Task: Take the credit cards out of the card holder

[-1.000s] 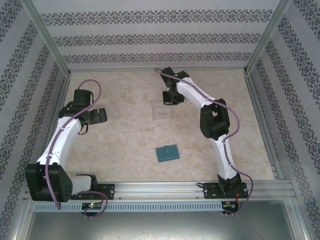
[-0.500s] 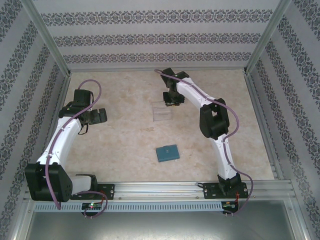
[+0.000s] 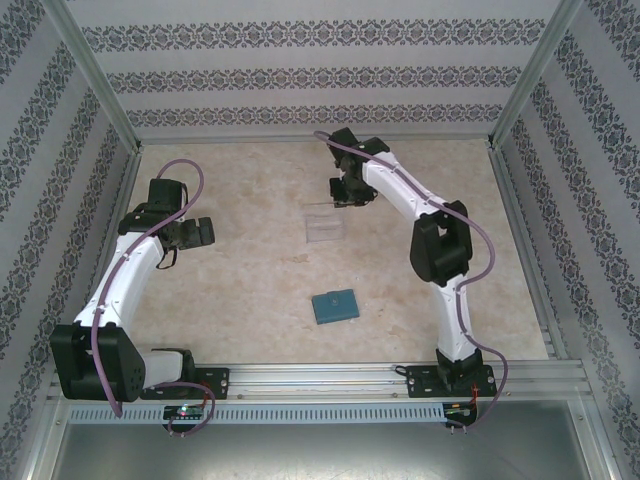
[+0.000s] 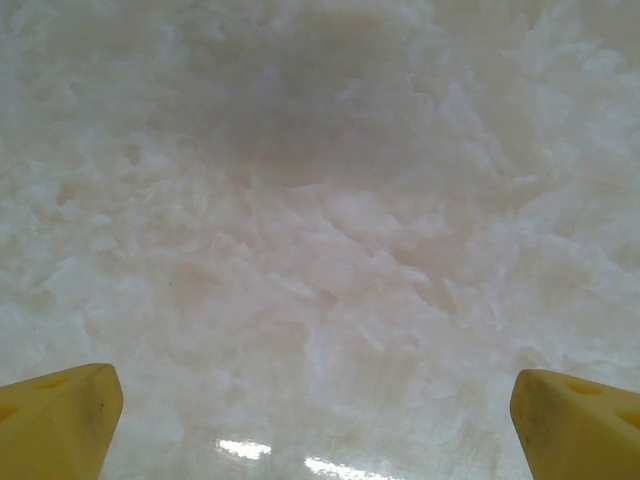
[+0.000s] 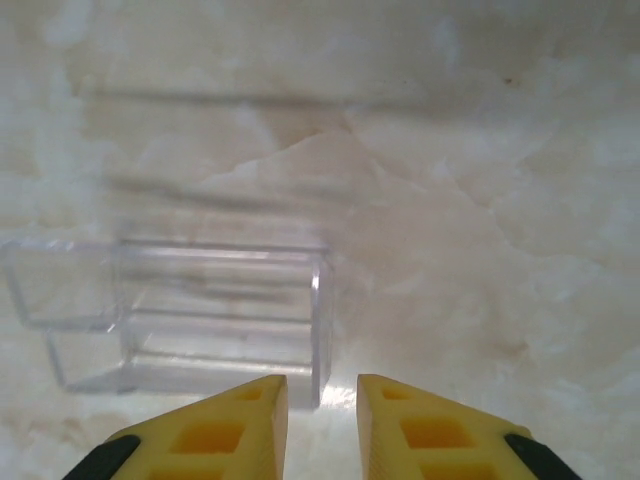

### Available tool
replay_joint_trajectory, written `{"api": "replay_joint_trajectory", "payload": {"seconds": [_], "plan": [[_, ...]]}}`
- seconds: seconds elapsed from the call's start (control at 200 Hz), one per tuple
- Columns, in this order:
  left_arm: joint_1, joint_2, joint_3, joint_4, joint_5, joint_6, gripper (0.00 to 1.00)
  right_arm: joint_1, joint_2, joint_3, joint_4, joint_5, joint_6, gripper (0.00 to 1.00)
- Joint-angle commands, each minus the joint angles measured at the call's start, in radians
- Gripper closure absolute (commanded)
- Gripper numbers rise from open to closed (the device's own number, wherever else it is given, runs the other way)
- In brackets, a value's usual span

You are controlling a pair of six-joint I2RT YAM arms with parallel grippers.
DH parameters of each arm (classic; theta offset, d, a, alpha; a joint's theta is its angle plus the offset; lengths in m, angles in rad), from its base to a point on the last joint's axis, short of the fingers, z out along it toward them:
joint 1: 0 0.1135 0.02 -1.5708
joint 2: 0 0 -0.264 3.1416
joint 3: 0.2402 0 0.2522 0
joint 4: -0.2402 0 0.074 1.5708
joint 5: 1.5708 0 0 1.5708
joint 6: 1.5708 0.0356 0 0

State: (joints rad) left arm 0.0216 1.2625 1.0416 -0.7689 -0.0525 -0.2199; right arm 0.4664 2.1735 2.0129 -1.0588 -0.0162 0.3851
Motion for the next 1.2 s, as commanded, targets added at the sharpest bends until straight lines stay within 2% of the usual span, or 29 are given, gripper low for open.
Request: {"api": "replay_joint_trajectory", "payload": {"seconds": [0.0, 0.24, 0.3, 0.385, 0.465, 0.585, 0.719, 0.874, 0.974, 1.039, 1.194], "plan": [[0.01, 0.002, -0.006, -0.025, 0.013, 0.008, 0.0, -0.007, -0.09, -0.078, 0.015, -0.052, -0.022, 0.73], [0.009, 0.001, -0.008, -0.026, 0.01, 0.008, 0.0, 0.035, -0.278, -0.323, 0.075, -0.089, 0.017, 0.69], [0.009, 0.002, -0.007, -0.026, 0.01, 0.009, 0.0, 0.055, -0.33, -0.394, 0.103, -0.092, 0.068, 0.61], [0.009, 0.002, -0.005, -0.026, 0.009, 0.011, 0.0, 0.087, -0.414, -0.514, 0.187, -0.099, 0.216, 0.45], [0.009, 0.002, -0.004, -0.027, 0.005, 0.013, 0.0, 0.11, -0.47, -0.601, 0.25, -0.107, 0.409, 0.42], [0.009, 0.001, -0.004, -0.029, 0.006, 0.013, 0.0, 0.152, -0.534, -0.704, 0.246, -0.025, 0.776, 0.37], [0.01, -0.005, -0.007, -0.028, 0.011, 0.013, 0.0, 0.169, -0.57, -0.8, 0.256, -0.097, 1.05, 0.26], [0.009, -0.01, -0.009, -0.023, 0.026, 0.01, 0.0, 0.225, -0.585, -0.832, 0.238, -0.097, 1.232, 0.16], [0.009, -0.011, -0.006, -0.021, 0.038, 0.01, 0.0, 0.262, -0.591, -0.875, 0.296, -0.122, 1.334, 0.12], [0.01, -0.012, -0.008, -0.018, 0.048, 0.008, 0.0, 0.281, -0.589, -0.915, 0.352, -0.145, 1.39, 0.02], [0.009, -0.022, -0.009, -0.012, 0.078, 0.005, 0.0, 0.316, -0.543, -0.941, 0.398, -0.186, 1.436, 0.02]]}}
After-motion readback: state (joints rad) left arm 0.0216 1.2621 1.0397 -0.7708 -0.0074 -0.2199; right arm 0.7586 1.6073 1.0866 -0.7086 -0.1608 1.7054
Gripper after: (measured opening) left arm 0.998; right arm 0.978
